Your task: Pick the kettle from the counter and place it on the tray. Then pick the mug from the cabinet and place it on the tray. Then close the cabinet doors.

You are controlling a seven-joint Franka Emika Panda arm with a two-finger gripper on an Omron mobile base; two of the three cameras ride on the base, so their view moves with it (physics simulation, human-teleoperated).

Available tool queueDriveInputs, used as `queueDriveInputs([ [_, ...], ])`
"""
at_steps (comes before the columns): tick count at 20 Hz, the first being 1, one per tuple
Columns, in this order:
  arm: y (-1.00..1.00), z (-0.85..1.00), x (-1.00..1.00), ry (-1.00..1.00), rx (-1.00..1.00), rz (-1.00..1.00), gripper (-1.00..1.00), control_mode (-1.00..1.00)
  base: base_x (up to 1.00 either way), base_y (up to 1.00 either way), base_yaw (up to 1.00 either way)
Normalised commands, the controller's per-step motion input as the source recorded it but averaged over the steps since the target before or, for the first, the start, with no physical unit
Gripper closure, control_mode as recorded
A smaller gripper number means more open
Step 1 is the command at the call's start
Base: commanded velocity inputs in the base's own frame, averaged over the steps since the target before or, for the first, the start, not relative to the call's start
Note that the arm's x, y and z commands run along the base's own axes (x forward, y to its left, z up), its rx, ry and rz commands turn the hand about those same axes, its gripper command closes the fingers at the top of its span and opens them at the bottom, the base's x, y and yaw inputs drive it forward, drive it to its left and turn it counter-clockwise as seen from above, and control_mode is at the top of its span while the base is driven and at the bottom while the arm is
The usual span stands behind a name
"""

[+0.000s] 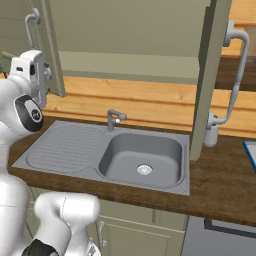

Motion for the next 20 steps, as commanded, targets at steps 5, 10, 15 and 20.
queueDriveInputs([
  [5, -0.34, -0.08, 0.86, -0.06, 0.00, 0.00, -1.00, -1.00, 0.00, 0.00, 0.00],
  [10, -0.24, -0.03, 0.84, -0.01, 0.02, 0.00, -1.00, -1.00, 0.00, 0.00, 0.00],
  [15, -0.19, 0.00, 0.61, 0.00, 0.01, 0.01, -1.00, -1.00, 0.00, 0.00, 0.00],
  [20, -0.14, 0.00, 0.47, 0.00, 0.00, 0.05, -1.00, -1.00, 0.00, 0.00, 0.00],
])
